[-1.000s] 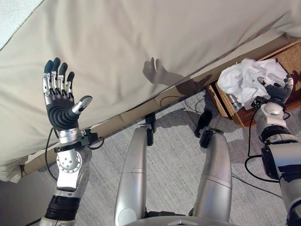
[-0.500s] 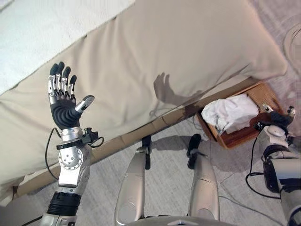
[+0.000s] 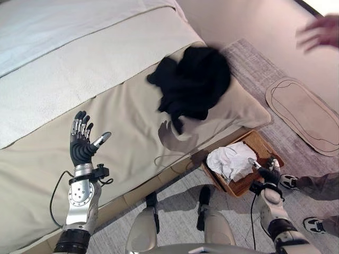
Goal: Pick up clothes into the bucket
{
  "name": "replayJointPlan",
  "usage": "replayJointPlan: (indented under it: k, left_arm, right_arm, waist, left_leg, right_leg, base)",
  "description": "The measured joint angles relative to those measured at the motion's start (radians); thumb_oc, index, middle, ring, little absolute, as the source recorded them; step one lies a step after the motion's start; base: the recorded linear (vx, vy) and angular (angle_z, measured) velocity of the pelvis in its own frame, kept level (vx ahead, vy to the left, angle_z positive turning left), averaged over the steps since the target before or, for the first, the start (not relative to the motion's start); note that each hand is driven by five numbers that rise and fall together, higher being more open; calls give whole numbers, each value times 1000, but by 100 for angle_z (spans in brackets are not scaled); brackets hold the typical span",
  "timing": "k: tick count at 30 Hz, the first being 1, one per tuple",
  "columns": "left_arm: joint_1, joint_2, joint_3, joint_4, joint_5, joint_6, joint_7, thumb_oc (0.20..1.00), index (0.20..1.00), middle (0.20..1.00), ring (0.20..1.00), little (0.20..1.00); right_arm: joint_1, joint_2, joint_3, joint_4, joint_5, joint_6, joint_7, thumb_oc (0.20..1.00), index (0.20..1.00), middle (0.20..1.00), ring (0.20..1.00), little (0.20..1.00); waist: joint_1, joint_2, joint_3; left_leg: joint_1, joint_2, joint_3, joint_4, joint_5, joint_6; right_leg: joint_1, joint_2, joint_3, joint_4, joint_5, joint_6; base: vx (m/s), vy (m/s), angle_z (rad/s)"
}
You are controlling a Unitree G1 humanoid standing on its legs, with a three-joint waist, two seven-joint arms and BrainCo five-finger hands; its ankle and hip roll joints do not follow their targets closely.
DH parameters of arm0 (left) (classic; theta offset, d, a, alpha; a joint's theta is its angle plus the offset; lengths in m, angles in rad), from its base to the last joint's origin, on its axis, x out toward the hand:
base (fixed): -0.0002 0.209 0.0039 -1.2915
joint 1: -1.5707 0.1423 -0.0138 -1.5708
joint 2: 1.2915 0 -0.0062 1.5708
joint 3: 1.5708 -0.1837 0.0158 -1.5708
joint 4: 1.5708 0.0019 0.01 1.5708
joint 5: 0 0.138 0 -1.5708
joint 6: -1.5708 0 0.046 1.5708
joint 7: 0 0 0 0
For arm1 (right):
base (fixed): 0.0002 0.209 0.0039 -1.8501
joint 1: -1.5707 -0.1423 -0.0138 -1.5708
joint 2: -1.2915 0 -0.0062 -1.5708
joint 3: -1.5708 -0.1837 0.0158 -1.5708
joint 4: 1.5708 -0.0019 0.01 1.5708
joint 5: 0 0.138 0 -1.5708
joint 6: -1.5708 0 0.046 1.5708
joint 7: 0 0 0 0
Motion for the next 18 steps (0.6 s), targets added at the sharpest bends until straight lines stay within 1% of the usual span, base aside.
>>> replayJointPlan:
  k: [2,4,5,7,9,11,15,18]
  left_arm:
    - [10,-7,-10,22,10,7,3,1000,1000,1000,1000,1000]
    - [2,-13,-25,44,44,22,6,1000,1000,1000,1000,1000]
    - [3,-20,-29,56,63,29,6,1000,1000,1000,1000,1000]
    - [4,-29,-30,72,79,35,6,1000,1000,1000,1000,1000]
    - [4,-31,-34,105,81,50,7,1000,1000,1000,1000,1000]
    - [13,-30,-45,120,84,60,7,1000,1000,1000,1000,1000]
    - [15,-29,-73,137,163,80,14,1000,1000,1000,1000,1000]
    - [-4,-18,-91,147,266,98,58,1000,1000,1000,1000,1000]
  right_arm:
    - [39,8,16,-1,-17,-2,19,1000,1000,1000,1000,1000]
    - [74,10,33,-14,-26,0,39,1000,1000,1000,1000,1000]
    - [107,8,45,-52,-37,2,50,1000,1000,1000,1000,1000]
    - [131,8,59,-89,-63,2,68,1000,1000,1000,1000,1000]
    - [158,7,78,-136,-74,2,82,1000,1000,1000,1000,1000]
    - [179,7,91,-180,-83,2,97,1000,1000,1000,1000,1000]
    - [204,3,118,-225,-113,3,117,1000,1000,1000,1000,1000]
    - [214,-9,121,-253,-119,3,119,1000,1000,1000,1000,1000]
  waist:
    - [-8,-1,-38]
    - [-8,-2,-44]
    - [-9,-1,-54]
    - [-17,-3,-84]
    - [-27,-2,-86]
    - [-27,0,-105]
    - [-28,0,-110]
    - [-31,2,-110]
  left_leg:
    - [23,3,9,-20,-2,-3]
    - [78,6,12,-52,8,-8]
    - [102,8,14,-63,8,-8]
    - [111,10,16,-76,11,-9]
    - [141,11,17,-88,14,-9]
    - [152,12,23,-102,13,-9]
    - [151,10,28,-106,15,-8]
    - [133,10,28,-100,16,-6]
  right_leg:
    - [23,6,4,-30,4,1]
    - [75,15,6,-59,15,2]
    - [95,18,6,-66,15,3]
    - [101,22,7,-75,15,2]
    - [126,23,7,-75,14,3]
    - [128,24,8,-75,11,5]
    - [124,22,11,-75,11,5]
    - [107,22,13,-75,10,8]
  base:
    - [169,18,-18]
    - [102,15,-7]
    - [75,18,-3]
    - [100,23,-2]
    - [85,20,-1]
    - [57,24,-4]
    - [0,0,0]
    - [-57,22,-2]
